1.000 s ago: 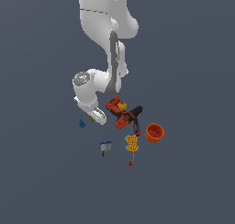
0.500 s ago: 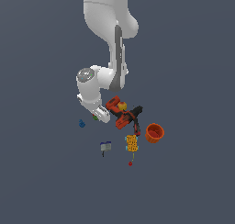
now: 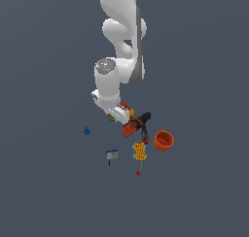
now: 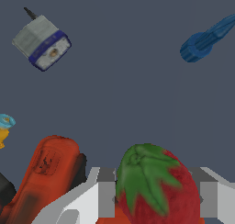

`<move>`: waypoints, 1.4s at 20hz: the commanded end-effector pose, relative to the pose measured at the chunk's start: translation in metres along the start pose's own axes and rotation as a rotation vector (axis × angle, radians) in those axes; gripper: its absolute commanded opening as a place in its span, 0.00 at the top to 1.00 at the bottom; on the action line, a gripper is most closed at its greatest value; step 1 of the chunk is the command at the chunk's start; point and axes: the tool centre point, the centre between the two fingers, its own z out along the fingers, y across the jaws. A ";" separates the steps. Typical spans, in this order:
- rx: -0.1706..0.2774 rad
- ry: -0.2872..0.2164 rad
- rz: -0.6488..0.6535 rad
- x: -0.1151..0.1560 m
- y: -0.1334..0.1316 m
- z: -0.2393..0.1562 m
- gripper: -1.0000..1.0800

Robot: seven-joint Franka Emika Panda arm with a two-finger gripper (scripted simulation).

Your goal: Pick up a designated object from a clutter of objects.

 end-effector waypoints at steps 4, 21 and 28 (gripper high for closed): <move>-0.002 0.003 0.000 -0.030 -0.035 -0.042 1.00; -0.003 0.004 0.000 -0.132 -0.159 -0.188 1.00; -0.002 0.002 -0.001 -0.167 -0.206 -0.240 1.00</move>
